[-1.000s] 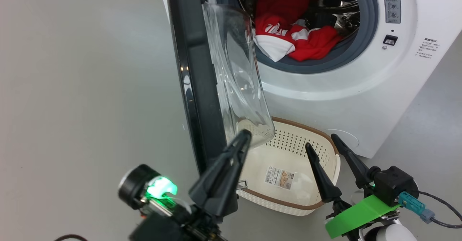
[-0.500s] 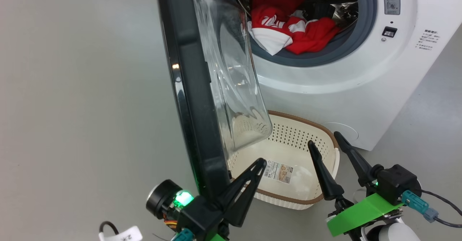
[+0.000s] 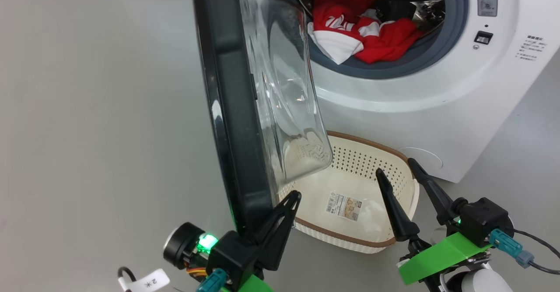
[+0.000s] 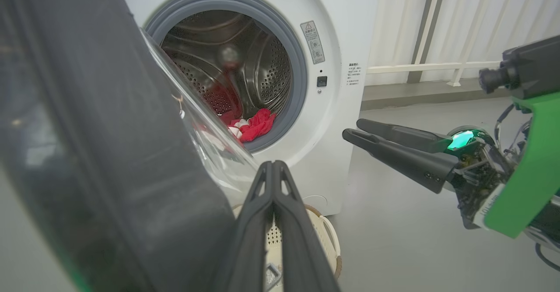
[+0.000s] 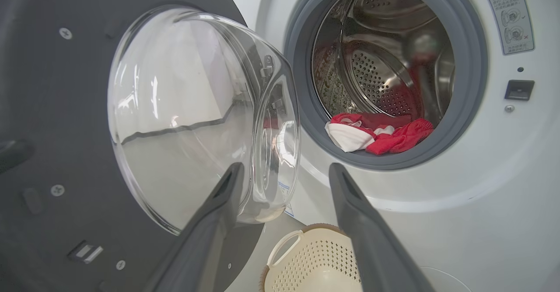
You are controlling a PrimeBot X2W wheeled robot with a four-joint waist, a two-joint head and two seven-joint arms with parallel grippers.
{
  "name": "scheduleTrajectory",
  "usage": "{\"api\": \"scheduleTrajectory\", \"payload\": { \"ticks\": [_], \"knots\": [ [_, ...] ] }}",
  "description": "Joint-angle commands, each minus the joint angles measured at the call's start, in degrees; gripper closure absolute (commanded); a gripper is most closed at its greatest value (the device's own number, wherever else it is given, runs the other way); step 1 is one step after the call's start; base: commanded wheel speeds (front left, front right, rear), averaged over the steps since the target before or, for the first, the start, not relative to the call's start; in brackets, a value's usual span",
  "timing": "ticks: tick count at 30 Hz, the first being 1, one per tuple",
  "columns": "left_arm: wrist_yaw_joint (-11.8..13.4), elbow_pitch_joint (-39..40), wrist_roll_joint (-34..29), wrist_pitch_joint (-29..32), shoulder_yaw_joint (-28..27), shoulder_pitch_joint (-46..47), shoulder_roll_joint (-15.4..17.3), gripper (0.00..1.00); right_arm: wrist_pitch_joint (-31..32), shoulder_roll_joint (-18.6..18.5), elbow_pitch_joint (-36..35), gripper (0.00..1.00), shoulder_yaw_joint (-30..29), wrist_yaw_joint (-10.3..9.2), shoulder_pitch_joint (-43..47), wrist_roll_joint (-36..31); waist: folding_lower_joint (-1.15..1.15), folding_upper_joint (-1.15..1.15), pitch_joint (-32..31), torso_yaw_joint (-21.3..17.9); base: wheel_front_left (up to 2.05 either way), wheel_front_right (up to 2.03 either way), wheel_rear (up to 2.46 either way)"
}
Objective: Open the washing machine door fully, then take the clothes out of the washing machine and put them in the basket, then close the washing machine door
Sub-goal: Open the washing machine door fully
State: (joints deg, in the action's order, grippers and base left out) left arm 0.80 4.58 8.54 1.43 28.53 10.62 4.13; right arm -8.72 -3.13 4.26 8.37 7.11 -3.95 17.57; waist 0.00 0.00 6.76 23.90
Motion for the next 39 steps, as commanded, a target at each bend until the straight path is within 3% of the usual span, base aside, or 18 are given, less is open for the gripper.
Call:
{"api": "scheduleTrajectory", "payload": {
  "ticks": [1,20,39],
  "knots": [
    [1.36,0.77,-0.12,0.36,-3.18,0.53,0.89,1.0,-0.04,0.25,-1.7,0.0,1.34,0.37,-1.68,-0.17,0.0,0.0,0.07,0.62,0.0,0.0,0.0],
    [6.4,3.03,2.43,0.03,-10.91,-3.97,4.73,1.0,0.16,0.25,-1.54,0.0,1.75,0.37,-1.39,0.12,0.0,0.0,-0.52,3.11,0.0,0.0,0.0],
    [11.68,-2.92,3.46,-4.47,-19.1,-5.06,7.8,1.0,1.24,0.25,-2.2,0.0,1.93,0.37,-0.98,-0.35,0.0,0.0,0.29,4.24,0.0,0.0,0.0]
  ]
}}
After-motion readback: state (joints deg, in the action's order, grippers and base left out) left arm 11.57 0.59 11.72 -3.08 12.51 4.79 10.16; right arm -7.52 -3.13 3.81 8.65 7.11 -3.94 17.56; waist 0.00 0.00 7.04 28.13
